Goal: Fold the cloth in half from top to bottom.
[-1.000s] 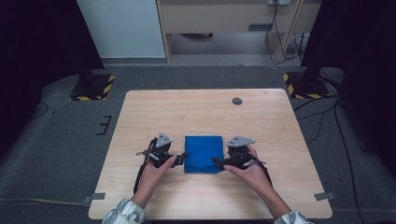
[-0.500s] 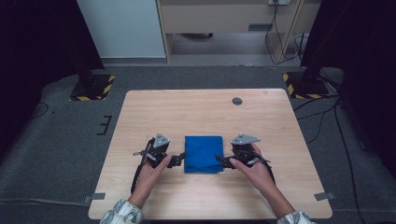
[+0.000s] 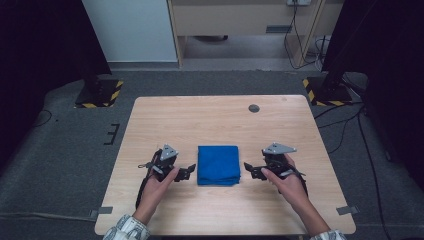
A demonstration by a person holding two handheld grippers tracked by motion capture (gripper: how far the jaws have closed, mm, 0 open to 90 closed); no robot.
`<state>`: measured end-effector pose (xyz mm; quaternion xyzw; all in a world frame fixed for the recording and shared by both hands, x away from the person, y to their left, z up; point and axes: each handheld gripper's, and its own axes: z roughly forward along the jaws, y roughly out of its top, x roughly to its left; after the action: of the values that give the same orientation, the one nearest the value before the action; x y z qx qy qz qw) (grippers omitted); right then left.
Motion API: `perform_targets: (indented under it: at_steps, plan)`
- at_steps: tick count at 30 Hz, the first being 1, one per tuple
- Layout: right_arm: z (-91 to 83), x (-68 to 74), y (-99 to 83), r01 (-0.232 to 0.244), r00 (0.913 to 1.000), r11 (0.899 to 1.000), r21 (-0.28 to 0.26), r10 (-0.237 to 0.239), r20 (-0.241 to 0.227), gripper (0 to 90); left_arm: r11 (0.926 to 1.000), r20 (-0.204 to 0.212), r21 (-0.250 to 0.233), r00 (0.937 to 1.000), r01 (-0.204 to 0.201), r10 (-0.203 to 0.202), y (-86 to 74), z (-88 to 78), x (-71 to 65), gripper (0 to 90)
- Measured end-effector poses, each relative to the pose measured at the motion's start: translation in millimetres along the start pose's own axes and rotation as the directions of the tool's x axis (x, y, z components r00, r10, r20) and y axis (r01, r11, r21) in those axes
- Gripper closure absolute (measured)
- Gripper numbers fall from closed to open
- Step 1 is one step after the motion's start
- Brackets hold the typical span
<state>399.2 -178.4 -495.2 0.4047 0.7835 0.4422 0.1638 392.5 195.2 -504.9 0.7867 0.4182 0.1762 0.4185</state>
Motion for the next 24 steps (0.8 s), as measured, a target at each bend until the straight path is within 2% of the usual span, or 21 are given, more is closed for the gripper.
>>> perform_targets:
  at_steps: [10, 17, 24]
  plan:
    - [-16.0, -22.7, -9.5, -0.037, 0.9986, 0.999, -0.005, 0.037, 0.037, 8.7, 0.9998, -0.01, 0.016, 0.9999, 0.01, -0.01, -5.0, -4.6, 8.7, 7.2]
    - [-26.8, -33.9, -22.4, -0.034, 0.9984, 0.999, 0.03, 0.033, 0.047, 7.5, 0.9983, -0.012, 0.059, 0.9999, -0.002, 0.002, -10.1, -4.2, 14.0, 7.1]
    - [-32.5, -46.5, -35.5, -0.062, 0.9967, 0.996, 0.065, 0.059, 0.056, 6.5, 0.997, -0.02, 0.076, 0.9997, -0.01, 0.012, -12.0, -3.5, 15.7, 7.1]
